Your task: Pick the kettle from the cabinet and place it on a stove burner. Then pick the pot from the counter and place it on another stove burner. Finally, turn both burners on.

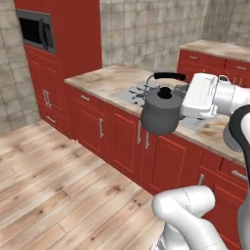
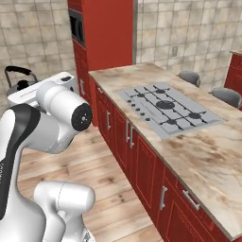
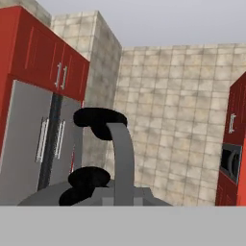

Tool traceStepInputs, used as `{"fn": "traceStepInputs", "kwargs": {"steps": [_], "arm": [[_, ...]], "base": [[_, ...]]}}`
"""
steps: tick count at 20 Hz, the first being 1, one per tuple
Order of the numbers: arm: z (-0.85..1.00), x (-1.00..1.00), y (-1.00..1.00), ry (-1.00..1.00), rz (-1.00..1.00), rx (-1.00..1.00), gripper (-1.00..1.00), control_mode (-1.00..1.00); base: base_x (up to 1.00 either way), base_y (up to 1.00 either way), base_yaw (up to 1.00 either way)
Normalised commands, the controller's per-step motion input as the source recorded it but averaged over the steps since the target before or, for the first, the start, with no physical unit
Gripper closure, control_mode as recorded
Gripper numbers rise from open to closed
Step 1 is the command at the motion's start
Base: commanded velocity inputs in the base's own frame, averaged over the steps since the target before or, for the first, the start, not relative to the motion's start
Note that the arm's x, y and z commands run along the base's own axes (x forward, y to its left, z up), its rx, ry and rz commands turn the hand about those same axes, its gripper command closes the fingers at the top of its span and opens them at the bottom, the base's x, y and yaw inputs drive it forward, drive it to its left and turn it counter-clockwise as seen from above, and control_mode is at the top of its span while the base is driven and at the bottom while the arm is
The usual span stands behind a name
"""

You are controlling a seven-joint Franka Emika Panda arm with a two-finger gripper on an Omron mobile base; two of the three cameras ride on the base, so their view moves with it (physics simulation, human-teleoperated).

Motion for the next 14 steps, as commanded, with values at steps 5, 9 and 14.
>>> {"fn": "traceStepInputs", "kwargs": {"steps": [5, 9, 14], "arm": [[0.0, 0.0, 0.0, 0.0, 0.0, 0.0, 1.0, 1.0], [0.0, 0.0, 0.0, 0.0, 0.0, 0.0, 1.0, 1.0], [0.0, 0.0, 0.0, 0.0, 0.0, 0.0, 1.0, 1.0]], "base": [[0.39, 0.25, -0.32], [0.43, 0.38, -0.33], [0.43, 0.3, -0.31]]}}
